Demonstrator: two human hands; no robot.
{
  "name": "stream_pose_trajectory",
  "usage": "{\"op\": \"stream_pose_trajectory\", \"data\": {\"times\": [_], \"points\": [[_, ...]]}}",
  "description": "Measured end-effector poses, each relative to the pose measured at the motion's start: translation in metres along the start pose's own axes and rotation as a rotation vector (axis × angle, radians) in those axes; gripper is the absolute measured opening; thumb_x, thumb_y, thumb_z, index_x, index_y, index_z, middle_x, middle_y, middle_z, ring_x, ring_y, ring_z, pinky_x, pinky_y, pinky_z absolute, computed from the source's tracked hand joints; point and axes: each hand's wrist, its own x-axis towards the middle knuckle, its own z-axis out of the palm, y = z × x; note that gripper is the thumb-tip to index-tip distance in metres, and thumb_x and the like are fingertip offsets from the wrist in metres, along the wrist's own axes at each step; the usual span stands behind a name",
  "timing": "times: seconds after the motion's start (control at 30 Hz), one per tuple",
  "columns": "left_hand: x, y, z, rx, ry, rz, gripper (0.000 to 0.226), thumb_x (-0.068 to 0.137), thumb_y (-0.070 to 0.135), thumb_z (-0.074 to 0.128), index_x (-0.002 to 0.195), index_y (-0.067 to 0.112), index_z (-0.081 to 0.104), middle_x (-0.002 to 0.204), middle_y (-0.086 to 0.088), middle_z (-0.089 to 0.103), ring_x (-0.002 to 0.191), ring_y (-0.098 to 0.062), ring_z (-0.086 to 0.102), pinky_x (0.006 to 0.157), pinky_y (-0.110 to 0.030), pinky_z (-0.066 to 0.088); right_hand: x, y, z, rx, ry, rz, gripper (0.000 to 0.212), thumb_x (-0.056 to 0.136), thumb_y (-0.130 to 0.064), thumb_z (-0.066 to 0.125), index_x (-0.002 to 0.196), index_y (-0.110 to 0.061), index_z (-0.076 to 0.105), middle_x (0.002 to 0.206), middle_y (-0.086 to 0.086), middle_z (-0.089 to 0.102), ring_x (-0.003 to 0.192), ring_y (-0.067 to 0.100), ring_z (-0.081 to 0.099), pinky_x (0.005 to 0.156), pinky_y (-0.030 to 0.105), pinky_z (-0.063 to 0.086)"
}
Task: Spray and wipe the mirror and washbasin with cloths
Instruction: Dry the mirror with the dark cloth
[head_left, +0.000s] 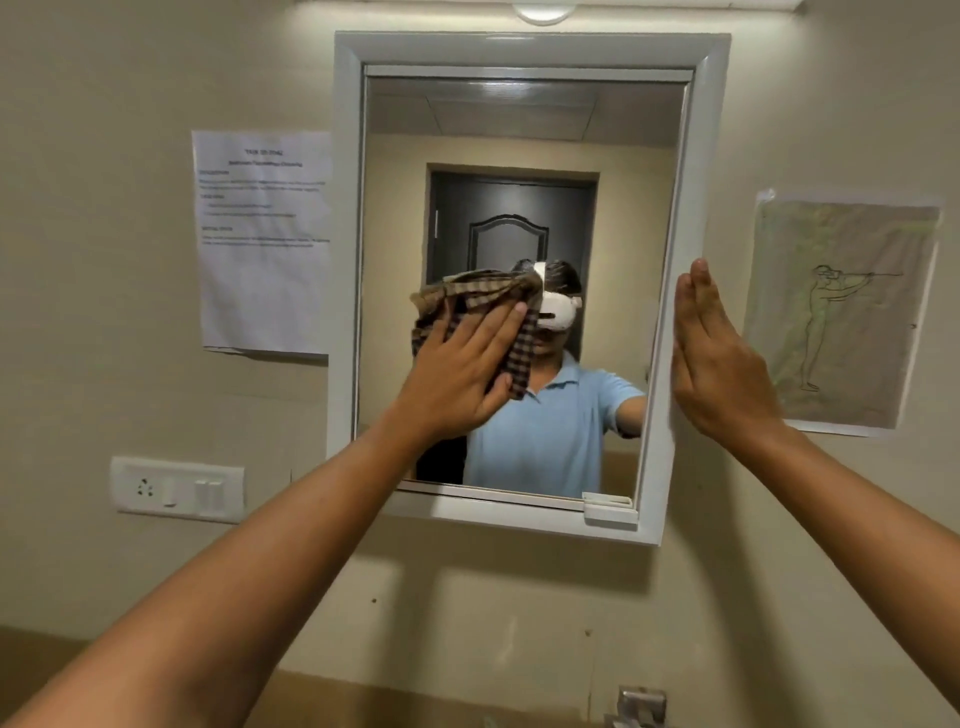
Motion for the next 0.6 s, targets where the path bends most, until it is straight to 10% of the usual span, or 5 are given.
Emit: {"op": "stream_pose_trajectory", "data": {"times": [0.6], "points": [[-0.122,-0.026,0.039,-0.034,-0.09,-0.117,0.07,0.098,0.042,0.029,0.158,0.013,0.008,0.159,-0.014,0.027,0.141,-0.03,0.031,0.119,-0.054,0.011,-0.008,-0.012,-0.001,-0.069,-0.04,0.063,0.067,0.099,-0.009,0.039,0.155,-0.013,0.003,0.164,0.002,-0.003,0.146,0.024,0.024,0.071,0.026,0.042]]}}
